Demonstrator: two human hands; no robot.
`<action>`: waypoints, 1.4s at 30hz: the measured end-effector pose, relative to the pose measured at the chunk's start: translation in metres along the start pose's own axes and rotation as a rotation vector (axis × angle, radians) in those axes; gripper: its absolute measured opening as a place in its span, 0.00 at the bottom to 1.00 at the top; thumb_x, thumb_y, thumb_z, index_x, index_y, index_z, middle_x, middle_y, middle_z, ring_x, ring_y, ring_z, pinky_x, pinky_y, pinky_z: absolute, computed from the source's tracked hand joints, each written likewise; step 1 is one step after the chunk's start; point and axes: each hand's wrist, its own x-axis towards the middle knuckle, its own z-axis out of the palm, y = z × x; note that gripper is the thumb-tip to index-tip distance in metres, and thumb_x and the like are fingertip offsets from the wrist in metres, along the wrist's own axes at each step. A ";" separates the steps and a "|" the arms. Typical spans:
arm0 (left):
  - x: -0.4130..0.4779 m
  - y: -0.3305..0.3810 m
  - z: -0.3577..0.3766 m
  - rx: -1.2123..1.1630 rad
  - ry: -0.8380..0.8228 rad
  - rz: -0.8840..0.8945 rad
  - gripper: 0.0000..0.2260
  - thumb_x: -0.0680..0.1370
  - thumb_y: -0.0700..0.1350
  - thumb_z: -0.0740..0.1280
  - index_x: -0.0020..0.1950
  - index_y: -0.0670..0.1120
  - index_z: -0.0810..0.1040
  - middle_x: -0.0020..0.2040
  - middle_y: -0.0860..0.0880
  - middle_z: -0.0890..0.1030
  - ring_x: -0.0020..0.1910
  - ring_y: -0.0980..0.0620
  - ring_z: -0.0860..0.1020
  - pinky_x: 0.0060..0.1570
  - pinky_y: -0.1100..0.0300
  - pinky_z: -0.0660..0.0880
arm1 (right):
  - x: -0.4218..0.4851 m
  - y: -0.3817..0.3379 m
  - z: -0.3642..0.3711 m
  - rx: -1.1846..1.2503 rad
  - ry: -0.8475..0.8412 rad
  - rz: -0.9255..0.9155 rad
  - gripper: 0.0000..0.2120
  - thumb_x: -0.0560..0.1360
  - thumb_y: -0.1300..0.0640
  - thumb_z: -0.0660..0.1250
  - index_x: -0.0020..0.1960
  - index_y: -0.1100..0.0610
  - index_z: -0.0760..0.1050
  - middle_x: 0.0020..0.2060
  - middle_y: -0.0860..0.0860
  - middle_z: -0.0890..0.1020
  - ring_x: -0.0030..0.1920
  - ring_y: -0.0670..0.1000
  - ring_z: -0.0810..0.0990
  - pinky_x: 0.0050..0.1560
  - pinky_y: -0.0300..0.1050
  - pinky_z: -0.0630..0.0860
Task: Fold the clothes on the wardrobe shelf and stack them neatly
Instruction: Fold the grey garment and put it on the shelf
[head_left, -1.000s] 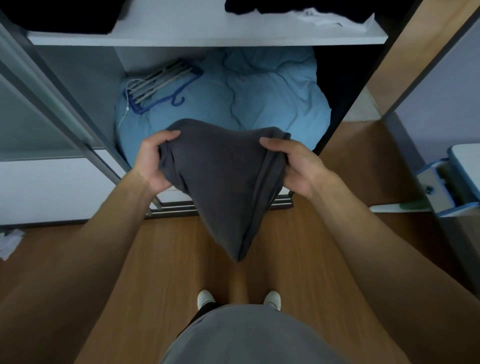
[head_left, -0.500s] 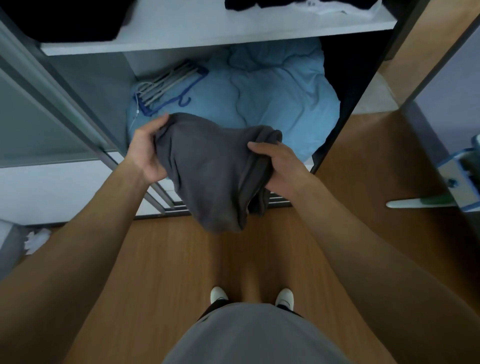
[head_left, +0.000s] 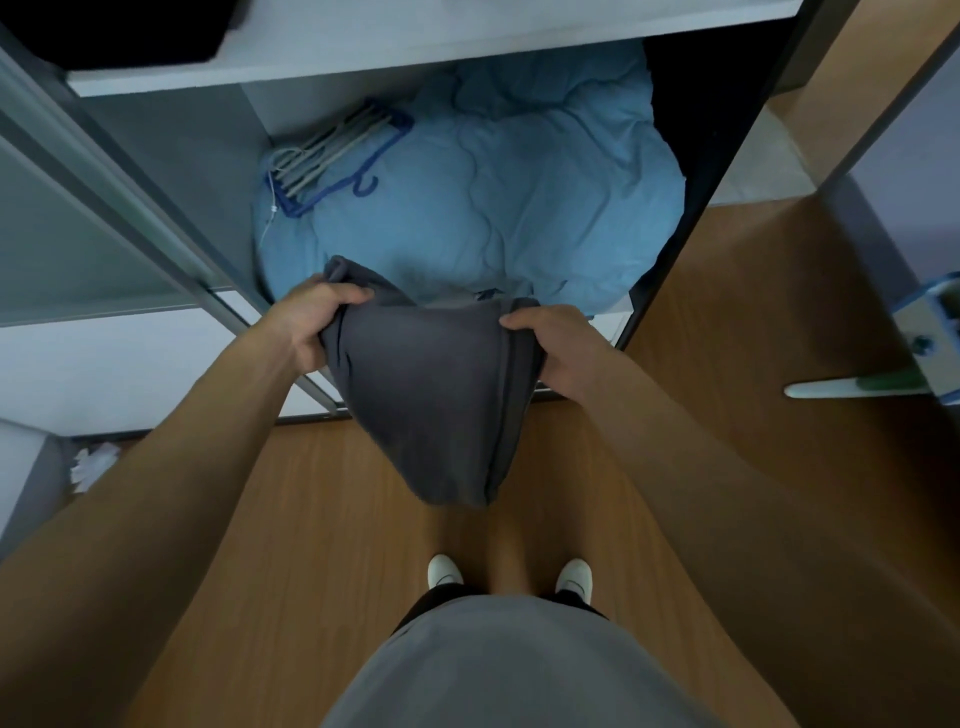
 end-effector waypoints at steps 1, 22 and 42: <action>0.002 -0.002 -0.004 0.076 0.008 0.018 0.21 0.76 0.37 0.70 0.68 0.44 0.72 0.59 0.42 0.82 0.50 0.47 0.82 0.45 0.54 0.78 | 0.003 0.001 0.003 -0.024 0.034 -0.002 0.21 0.73 0.66 0.71 0.65 0.66 0.74 0.49 0.58 0.83 0.45 0.55 0.83 0.38 0.44 0.81; 0.016 -0.015 -0.030 0.952 -0.213 0.157 0.49 0.62 0.55 0.83 0.77 0.47 0.63 0.70 0.51 0.72 0.69 0.49 0.70 0.64 0.59 0.65 | 0.009 0.000 0.039 -1.349 0.140 -0.587 0.14 0.73 0.64 0.70 0.58 0.58 0.76 0.55 0.56 0.80 0.55 0.54 0.78 0.48 0.41 0.67; 0.010 0.000 -0.050 -0.050 -0.290 0.522 0.14 0.69 0.36 0.75 0.49 0.53 0.83 0.46 0.51 0.84 0.50 0.50 0.82 0.47 0.59 0.79 | -0.017 -0.067 0.029 -0.566 -0.186 -0.673 0.03 0.74 0.60 0.75 0.45 0.56 0.80 0.39 0.50 0.82 0.43 0.46 0.81 0.48 0.40 0.78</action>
